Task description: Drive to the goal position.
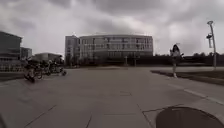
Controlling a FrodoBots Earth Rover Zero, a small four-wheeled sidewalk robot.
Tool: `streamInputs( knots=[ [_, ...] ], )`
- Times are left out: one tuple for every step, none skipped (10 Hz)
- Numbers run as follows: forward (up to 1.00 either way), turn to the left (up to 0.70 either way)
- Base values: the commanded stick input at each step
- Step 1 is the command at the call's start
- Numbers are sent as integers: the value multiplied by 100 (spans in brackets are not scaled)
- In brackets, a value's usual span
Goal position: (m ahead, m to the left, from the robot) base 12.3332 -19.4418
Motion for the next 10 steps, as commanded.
streamInputs(
  knots=[
    [70,0],
    [70,0],
    [70,0],
    [70,-2],
    [70,-22],
    [70,-30],
    [70,-35],
    [70,-9],
    [70,0],
    [70,0]
  ],
)
